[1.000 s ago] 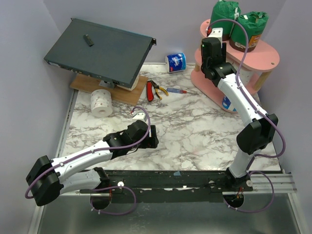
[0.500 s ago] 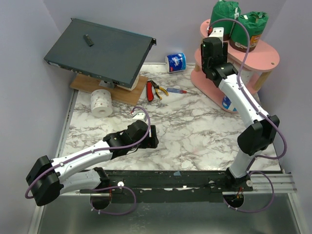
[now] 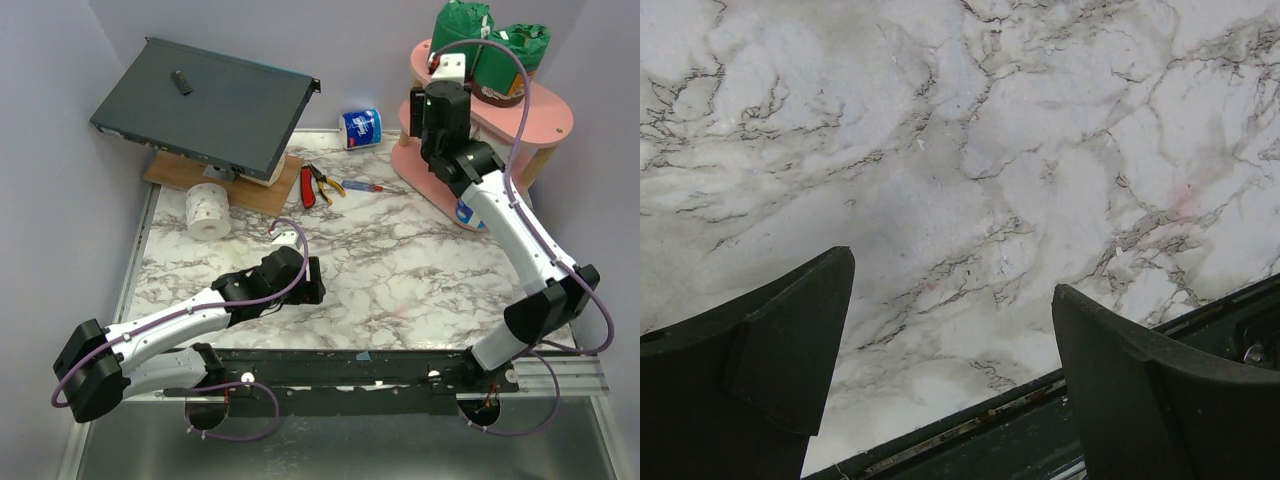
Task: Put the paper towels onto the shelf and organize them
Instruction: Place the paper towel on the shelf.
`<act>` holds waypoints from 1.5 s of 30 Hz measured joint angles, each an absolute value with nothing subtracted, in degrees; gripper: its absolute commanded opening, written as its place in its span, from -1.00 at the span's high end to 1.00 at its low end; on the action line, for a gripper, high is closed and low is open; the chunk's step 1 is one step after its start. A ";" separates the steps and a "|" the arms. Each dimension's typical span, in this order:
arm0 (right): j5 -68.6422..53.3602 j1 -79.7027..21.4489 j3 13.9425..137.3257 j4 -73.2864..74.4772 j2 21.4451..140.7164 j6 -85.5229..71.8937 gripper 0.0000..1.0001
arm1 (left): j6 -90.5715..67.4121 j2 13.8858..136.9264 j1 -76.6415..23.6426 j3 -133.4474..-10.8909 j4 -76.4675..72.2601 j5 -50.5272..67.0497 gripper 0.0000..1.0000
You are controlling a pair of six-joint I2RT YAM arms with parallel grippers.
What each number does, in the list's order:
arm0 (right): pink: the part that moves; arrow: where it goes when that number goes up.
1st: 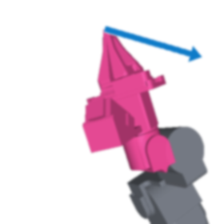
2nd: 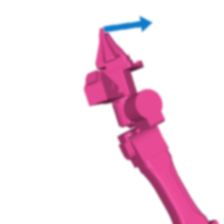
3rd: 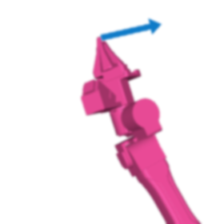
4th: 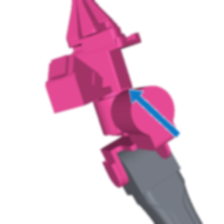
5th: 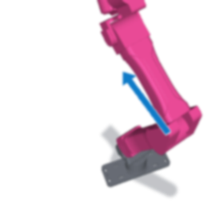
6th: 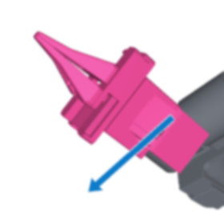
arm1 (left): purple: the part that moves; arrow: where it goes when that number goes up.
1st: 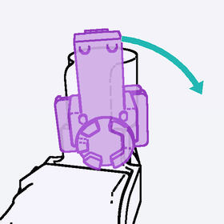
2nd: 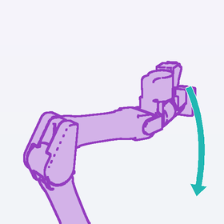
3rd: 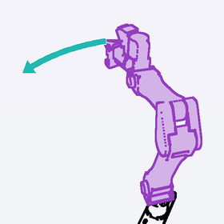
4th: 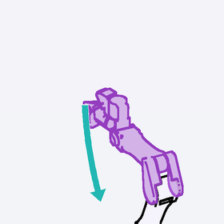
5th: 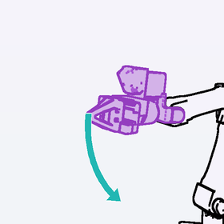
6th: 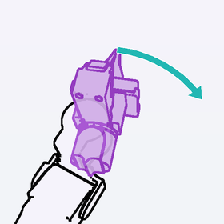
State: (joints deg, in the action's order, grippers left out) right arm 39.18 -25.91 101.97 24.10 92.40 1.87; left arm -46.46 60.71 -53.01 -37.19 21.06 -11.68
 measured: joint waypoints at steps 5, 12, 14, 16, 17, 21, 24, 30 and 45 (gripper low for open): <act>37.87 -30.26 94.72 20.47 87.37 1.85 0.06 | -46.81 60.71 -53.01 -37.19 21.06 -11.66 -0.69; 34.92 -31.86 78.76 10.76 81.21 -4.25 0.46 | -47.64 60.69 -53.01 -37.19 21.06 -11.64 -0.69; 34.85 -31.77 74.91 8.01 80.71 -6.52 0.46 | -47.97 60.53 -53.01 -37.19 21.06 -11.64 -0.69; 34.87 -31.75 72.01 5.69 80.73 -8.54 0.46 | -48.23 60.23 -53.01 -37.19 21.08 -11.66 -0.69; 34.92 -31.77 70.96 4.97 80.84 -9.52 0.46 | -48.29 60.10 -53.01 -37.19 21.08 -11.66 -0.69; 35.83 -31.42 70.11 1.69 82.13 -11.49 0.46 | -48.77 59.57 -53.01 -37.19 21.12 -11.66 -0.69; 36.14 -30.68 70.11 -1.04 83.44 -12.23 0.46 | -49.19 59.13 -53.01 -37.19 21.15 -11.70 -0.69; 36.34 -28.73 69.43 -6.68 86.15 -12.16 0.46 | -49.41 58.61 -53.01 -37.19 21.61 -11.75 -0.69; 37.98 -25.52 69.69 -11.62 93.06 -11.97 0.44 | -49.34 58.61 -53.01 -37.19 22.48 -12.38 -0.69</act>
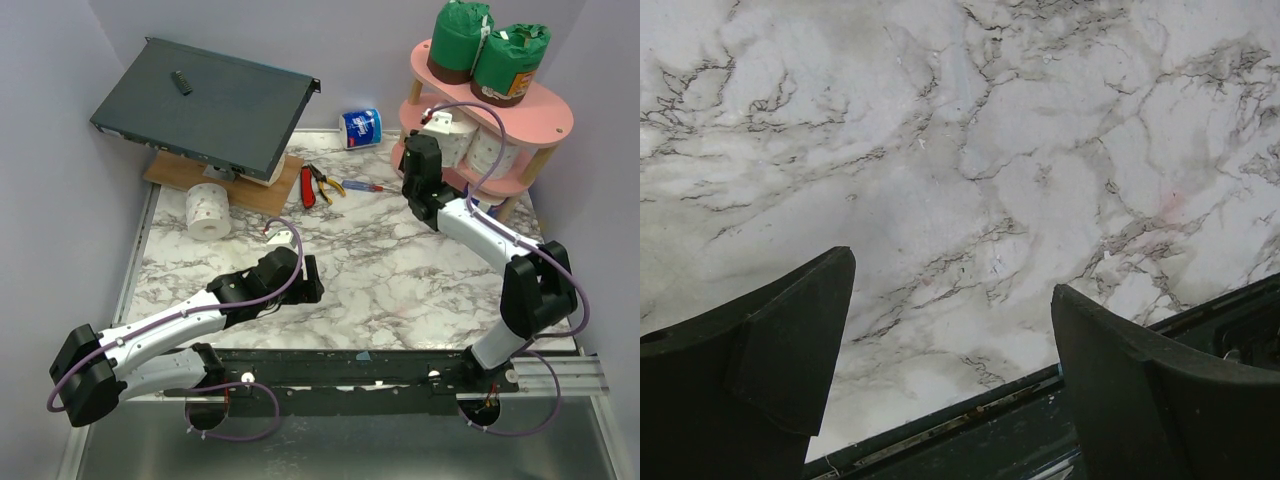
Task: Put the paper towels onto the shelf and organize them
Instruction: Place the paper towel on the shelf.
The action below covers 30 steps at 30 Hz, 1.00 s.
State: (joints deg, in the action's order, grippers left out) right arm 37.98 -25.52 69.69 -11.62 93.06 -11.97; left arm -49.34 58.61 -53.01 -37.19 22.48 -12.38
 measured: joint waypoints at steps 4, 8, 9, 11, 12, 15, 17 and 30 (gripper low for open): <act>38.57 -24.27 69.69 -12.67 93.80 -11.99 0.43 | -49.34 58.65 -53.01 -37.19 22.48 -12.40 -0.69; 39.03 -22.94 69.84 -13.41 94.63 -11.99 0.42 | -49.34 58.67 -53.01 -37.19 22.46 -12.43 -0.69; 39.13 -22.68 69.97 -13.63 94.96 -12.01 0.42 | -49.34 58.67 -53.01 -37.19 22.46 -12.45 -0.69; 39.20 -22.33 70.06 -13.87 95.33 -12.01 0.42 | -49.34 58.67 -53.01 -37.19 22.46 -12.47 -0.69; 39.24 -22.26 70.08 -13.98 95.50 -12.01 0.42 | -49.34 58.67 -53.01 -37.19 22.46 -12.47 -0.69; 39.38 -22.09 70.15 -14.17 95.92 -11.99 0.41 | -49.34 58.67 -53.01 -37.19 22.46 -12.58 -0.69; 39.51 -21.89 70.17 -14.37 96.20 -11.99 0.41 | -49.34 58.67 -53.01 -37.19 22.46 -12.75 -0.69; 40.88 -20.16 70.24 -14.72 97.10 -11.97 0.39 | -49.34 58.67 -53.01 -37.19 22.44 -13.04 -0.69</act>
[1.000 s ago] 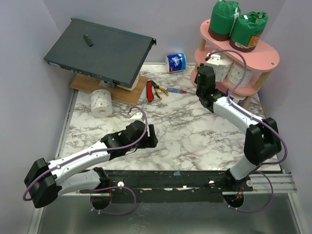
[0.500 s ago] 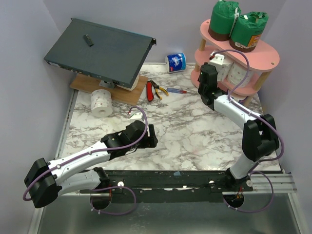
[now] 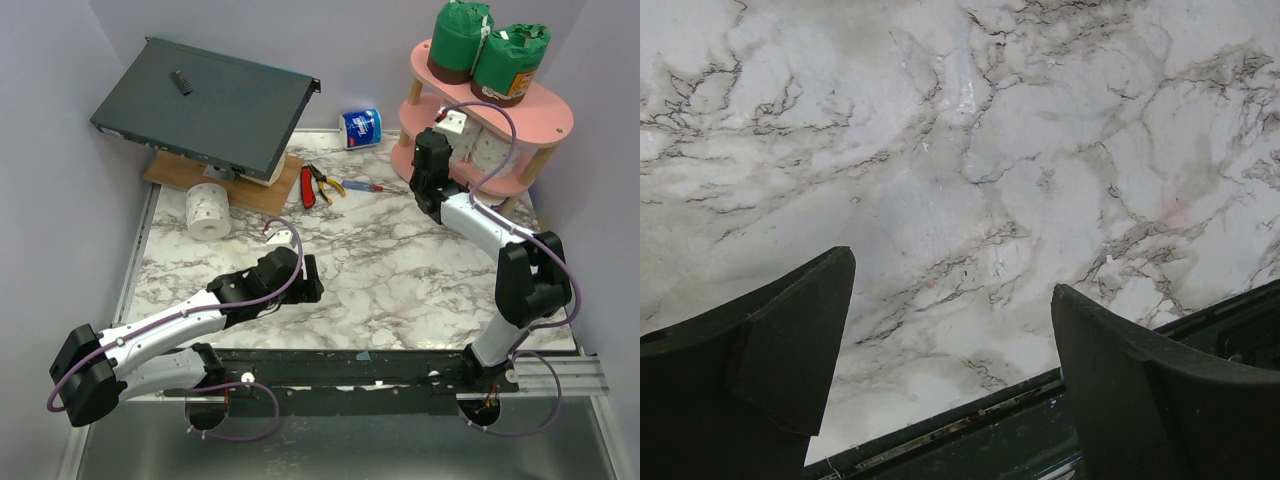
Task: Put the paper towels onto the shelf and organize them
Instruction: Place the paper towel on the shelf.
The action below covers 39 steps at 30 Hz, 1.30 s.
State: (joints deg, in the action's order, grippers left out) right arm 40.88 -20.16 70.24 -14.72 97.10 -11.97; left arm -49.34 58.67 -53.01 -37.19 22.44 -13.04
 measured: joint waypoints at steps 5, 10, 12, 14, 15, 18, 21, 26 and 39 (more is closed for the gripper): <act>41.25 -19.75 70.87 -14.94 97.67 -11.92 0.35 | -49.34 58.74 -53.01 -37.19 22.41 -13.04 -0.69; 41.74 -19.27 71.22 -15.20 98.17 -11.46 0.32 | -49.32 58.98 -53.01 -37.19 22.41 -13.04 -0.70; 42.04 -19.09 71.48 -15.40 98.52 -11.25 0.31 | -49.30 59.07 -53.01 -37.19 22.39 -13.04 -0.70; 42.44 -18.96 71.96 -15.49 99.02 -10.92 0.30 | -49.30 59.16 -53.01 -37.19 22.39 -13.04 -0.70; 42.57 -18.90 72.03 -15.57 99.15 -10.85 0.30 | -49.30 59.18 -53.01 -37.19 22.39 -13.04 -0.70; 42.85 -18.63 72.05 -16.01 99.55 -10.59 0.28 | -49.28 59.20 -53.01 -37.19 22.37 -13.04 -0.70; 43.09 -18.31 72.05 -16.34 99.88 -10.46 0.25 | -49.08 59.22 -53.01 -37.19 22.39 -13.04 -0.70; 43.57 -17.58 72.27 -16.69 100.44 -10.46 0.21 | -48.93 59.68 -53.01 -37.19 22.35 -13.04 -0.70; 42.92 -17.12 72.58 -16.71 100.66 -10.26 0.03 | -48.62 60.42 -53.01 -37.19 22.20 -13.04 -0.70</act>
State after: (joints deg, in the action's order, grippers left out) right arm 42.92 -17.12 72.58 -16.71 100.66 -10.26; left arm -48.62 60.42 -53.01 -37.19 22.20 -13.04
